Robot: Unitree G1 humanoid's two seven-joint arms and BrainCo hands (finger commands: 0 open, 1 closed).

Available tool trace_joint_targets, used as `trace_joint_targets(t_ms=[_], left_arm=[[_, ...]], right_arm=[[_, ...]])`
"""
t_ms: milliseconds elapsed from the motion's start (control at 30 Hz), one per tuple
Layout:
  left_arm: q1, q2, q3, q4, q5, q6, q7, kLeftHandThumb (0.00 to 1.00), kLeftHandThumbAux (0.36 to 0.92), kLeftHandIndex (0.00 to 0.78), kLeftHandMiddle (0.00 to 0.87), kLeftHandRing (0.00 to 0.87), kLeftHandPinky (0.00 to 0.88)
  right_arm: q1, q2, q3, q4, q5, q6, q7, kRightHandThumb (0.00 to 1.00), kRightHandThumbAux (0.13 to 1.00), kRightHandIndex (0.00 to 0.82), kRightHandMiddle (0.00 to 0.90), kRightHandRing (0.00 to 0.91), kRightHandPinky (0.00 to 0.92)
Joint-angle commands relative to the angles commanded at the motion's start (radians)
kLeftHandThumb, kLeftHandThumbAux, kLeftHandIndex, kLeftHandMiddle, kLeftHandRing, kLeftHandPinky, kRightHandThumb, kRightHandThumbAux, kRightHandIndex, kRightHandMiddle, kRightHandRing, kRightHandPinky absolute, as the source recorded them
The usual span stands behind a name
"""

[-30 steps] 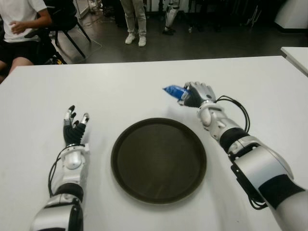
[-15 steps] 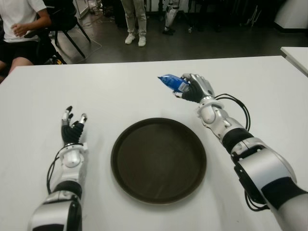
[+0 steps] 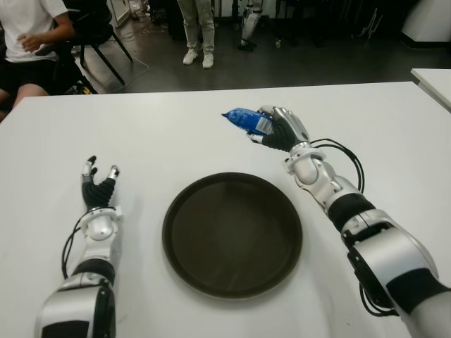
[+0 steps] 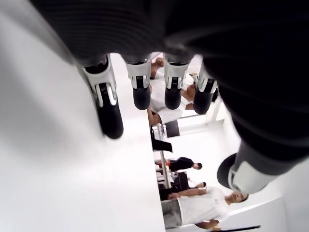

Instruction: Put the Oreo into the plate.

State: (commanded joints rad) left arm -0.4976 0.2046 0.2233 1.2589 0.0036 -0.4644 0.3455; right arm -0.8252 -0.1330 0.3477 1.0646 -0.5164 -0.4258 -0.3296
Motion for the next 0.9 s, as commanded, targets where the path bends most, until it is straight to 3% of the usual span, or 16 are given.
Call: trace_joint_targets(t_ms=[367, 900], left_arm=[[-0.009, 0.034, 0.014, 0.007, -0.009, 0.003, -0.001, 0.396, 0.616, 0.027, 0.019, 0.016, 0.041], [-0.014, 0.036, 0.036, 0.028, -0.011, 0.034, 0.003, 0.371, 0.618, 0.026, 0.029, 0.031, 0.056]], right_arm=[[0.059, -0.019, 0.004, -0.093, 0.002, -0.018, 0.051, 0.701, 0.730, 0.437, 0.766, 0.757, 0.732], [0.105, -0.047, 0.039, -0.117, -0.004, -0.084, 0.211, 0.698, 0.730, 0.438, 0.776, 0.761, 0.732]])
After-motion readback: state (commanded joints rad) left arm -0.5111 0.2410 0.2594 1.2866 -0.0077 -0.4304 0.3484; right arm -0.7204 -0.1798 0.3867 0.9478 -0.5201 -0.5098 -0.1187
